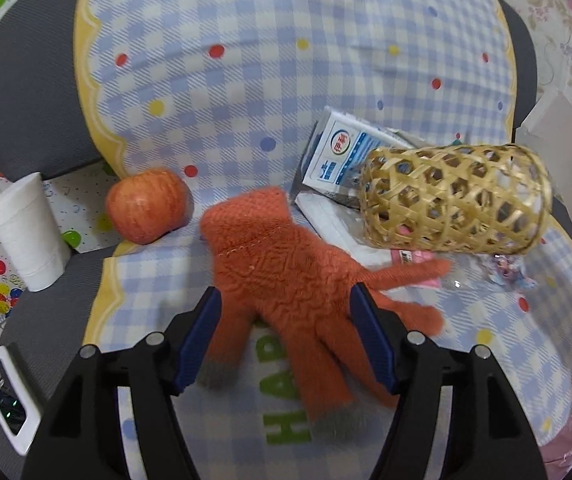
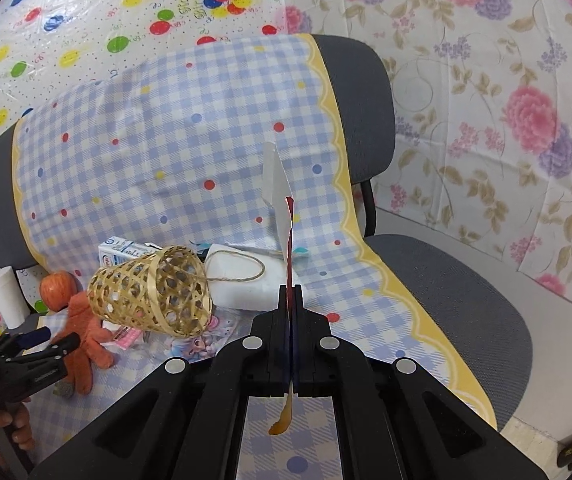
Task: Collect trash
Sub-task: 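Close the left tool on the orange glove and lift it, then carry the glove and card over the bin and open both tools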
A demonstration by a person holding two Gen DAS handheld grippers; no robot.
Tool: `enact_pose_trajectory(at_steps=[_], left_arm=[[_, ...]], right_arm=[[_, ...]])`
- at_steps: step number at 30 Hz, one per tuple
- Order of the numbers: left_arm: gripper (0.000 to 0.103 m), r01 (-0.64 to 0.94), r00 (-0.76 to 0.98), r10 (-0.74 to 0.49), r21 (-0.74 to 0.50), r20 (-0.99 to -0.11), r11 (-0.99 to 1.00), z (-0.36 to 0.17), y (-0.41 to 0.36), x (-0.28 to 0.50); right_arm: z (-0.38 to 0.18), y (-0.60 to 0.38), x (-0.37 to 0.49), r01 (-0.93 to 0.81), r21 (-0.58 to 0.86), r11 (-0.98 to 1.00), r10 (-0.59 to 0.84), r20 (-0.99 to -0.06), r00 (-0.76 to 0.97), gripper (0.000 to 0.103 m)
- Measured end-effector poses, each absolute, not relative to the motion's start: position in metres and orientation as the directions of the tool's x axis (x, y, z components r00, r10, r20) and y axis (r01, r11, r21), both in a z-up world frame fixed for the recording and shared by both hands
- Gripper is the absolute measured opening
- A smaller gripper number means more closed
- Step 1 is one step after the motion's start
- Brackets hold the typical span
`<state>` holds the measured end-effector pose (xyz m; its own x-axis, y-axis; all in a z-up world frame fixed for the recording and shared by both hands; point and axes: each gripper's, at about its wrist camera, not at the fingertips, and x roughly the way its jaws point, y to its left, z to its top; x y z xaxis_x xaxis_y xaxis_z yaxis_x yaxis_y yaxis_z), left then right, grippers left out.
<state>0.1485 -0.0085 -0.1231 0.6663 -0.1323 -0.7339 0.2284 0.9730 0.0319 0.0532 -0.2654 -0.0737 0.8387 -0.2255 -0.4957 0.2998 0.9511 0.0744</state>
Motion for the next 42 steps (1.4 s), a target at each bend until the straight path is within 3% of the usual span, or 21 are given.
enact_pose_trajectory(at_steps=[7, 9, 10, 12, 13, 14, 25, 42], left_arm=[[0.063, 0.237, 0.587, -0.167, -0.03, -0.792, 0.971, -0.137, -0.01, 0.17], [0.054, 0.253, 0.579, -0.192, -0.049, -0.792, 0.966, -0.137, -0.009, 0.169], [0.047, 0.263, 0.577, -0.203, -0.056, -0.791, 0.963, -0.137, -0.009, 0.167], [0.022, 0.28, 0.58, -0.211, -0.051, -0.787, 0.959, -0.136, -0.01, 0.164], [0.014, 0.28, 0.583, -0.209, -0.047, -0.785, 0.959, -0.136, -0.01, 0.162], [0.012, 0.282, 0.59, -0.215, -0.051, -0.778, 0.958, -0.134, -0.008, 0.159], [0.012, 0.331, 0.802, -0.3, -0.033, -0.516, 0.943, -0.026, 0.011, 0.066], [0.012, 0.495, 0.761, -0.456, -0.041, -0.462, 0.868, -0.008, -0.045, 0.003]], right_arm=[[-0.081, -0.27, 0.063, 0.294, 0.088, 0.952, -0.209, -0.515, 0.831, 0.001], [-0.083, -0.27, 0.063, 0.293, 0.091, 0.952, -0.206, -0.521, 0.829, 0.001], [-0.084, -0.27, 0.063, 0.291, 0.091, 0.952, -0.203, -0.523, 0.828, 0.001], [-0.084, -0.269, 0.061, 0.287, 0.091, 0.953, -0.199, -0.526, 0.827, 0.001], [-0.084, -0.268, 0.059, 0.284, 0.093, 0.954, -0.194, -0.528, 0.826, 0.001], [-0.083, -0.268, 0.057, 0.283, 0.094, 0.955, -0.193, -0.529, 0.826, 0.001], [-0.054, -0.264, 0.02, 0.266, 0.111, 0.958, -0.184, -0.472, 0.862, 0.001], [-0.036, -0.278, -0.054, 0.316, 0.106, 0.943, -0.241, -0.437, 0.866, 0.001]])
